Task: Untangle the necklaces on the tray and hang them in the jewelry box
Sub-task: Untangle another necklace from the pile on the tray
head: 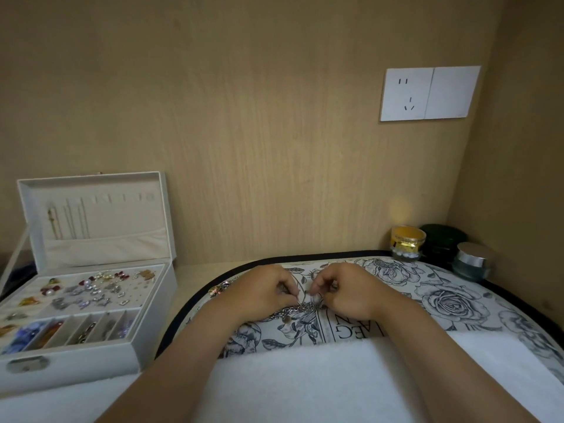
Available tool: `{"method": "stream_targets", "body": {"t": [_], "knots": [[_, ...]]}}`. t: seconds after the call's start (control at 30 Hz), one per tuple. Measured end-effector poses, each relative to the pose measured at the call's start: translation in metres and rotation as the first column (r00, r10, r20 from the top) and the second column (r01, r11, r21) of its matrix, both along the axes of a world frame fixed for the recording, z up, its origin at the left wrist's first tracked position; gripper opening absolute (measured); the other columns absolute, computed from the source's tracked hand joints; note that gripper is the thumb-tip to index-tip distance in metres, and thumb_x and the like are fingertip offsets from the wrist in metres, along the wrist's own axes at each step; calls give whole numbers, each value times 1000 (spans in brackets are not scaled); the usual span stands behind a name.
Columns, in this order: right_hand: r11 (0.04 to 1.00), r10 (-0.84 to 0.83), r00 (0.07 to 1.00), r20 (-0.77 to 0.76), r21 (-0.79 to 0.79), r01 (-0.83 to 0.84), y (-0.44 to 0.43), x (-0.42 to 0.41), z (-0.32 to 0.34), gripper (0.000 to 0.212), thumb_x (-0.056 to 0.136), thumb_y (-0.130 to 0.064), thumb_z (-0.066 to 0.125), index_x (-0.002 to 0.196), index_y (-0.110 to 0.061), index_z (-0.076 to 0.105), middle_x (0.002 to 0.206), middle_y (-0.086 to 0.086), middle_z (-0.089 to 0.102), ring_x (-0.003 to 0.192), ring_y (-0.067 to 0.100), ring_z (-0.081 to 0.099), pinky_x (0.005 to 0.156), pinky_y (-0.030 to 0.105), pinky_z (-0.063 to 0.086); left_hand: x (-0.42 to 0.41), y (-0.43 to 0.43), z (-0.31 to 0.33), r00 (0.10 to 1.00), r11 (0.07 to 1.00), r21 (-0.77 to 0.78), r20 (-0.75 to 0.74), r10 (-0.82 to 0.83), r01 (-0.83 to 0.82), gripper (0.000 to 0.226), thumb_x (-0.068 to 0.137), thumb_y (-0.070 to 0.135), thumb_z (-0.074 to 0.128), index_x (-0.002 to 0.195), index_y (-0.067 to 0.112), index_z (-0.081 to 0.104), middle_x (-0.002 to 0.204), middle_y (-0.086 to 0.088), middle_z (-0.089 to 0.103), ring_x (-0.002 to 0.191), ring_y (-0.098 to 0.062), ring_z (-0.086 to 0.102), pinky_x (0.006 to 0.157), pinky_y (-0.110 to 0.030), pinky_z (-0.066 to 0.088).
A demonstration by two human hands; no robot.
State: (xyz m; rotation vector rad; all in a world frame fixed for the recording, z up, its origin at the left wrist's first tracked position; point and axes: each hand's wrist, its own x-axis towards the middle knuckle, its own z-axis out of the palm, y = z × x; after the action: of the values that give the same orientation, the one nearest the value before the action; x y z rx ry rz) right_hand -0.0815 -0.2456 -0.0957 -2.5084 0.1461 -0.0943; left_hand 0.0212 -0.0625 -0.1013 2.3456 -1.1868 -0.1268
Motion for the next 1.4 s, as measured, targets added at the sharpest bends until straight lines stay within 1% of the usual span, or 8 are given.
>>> {"method": "stream_targets", "body": {"t": [0.33,0.5,0.63,0.73,0.9,1.03,1.17,1.4], "knots": [[999,-12,1000,1,-29,12,0,0,-1,32,81,-8,59,92,-33,76,103,-11,68,97,6,64,93,28,55,1,10,12,808,882,-309,-577,123,-356,4,93,9,65,97,9,66,81,-7,71,70,-14,66,70,-27,56],[998,-4,1000,5,-63,4,2,0,-1,29,80,-10,63,92,-34,75,102,-13,66,96,5,62,89,25,54,4,12,31,654,628,-513,-757,-9,-585,12,101,3,48,110,4,56,93,-15,62,79,-25,69,77,-37,61],[997,14,998,66,-78,-9,4,2,-3,12,87,-23,71,86,-33,76,92,-19,70,92,-2,63,88,22,51,4,12,39,652,483,-592,-756,-57,-645,15,102,-2,40,104,7,53,86,-12,55,67,-25,65,59,-34,61],[999,-28,993,112,25,25,5,4,-4,18,94,-25,64,80,-31,74,82,-14,74,81,-6,64,83,25,50,6,12,38,716,487,-608,-696,53,-627,22,98,-3,38,98,11,54,79,-6,53,58,-16,54,41,-23,45],[965,-160,980,115,228,131,5,4,-4,26,103,-24,48,86,-19,67,57,1,67,51,6,56,67,30,47,15,16,26,819,630,-558,-522,239,-540,29,93,1,38,89,20,59,73,-2,53,55,-15,42,48,-25,32],[911,-262,959,105,354,210,4,7,-5,47,106,-38,39,79,-15,69,46,-5,56,51,14,52,66,33,45,12,30,25,951,935,-198,38,306,-293,18,98,32,47,97,35,65,79,17,61,67,-7,56,58,-24,39],[919,-392,906,162,111,378,-5,9,-7,45,106,-38,36,81,-22,70,79,-6,70,82,18,62,79,34,47,13,35,20,954,966,176,264,139,-190,20,85,53,62,97,41,73,76,23,54,75,2,52,62,-23,38],[894,-350,932,96,-262,362,-4,4,-3,30,92,-24,49,109,-33,71,114,-4,63,110,21,57,87,33,45,16,32,17,921,970,149,368,124,-190,14,89,29,66,94,37,76,84,20,60,89,-6,59,75,-22,39]]}}
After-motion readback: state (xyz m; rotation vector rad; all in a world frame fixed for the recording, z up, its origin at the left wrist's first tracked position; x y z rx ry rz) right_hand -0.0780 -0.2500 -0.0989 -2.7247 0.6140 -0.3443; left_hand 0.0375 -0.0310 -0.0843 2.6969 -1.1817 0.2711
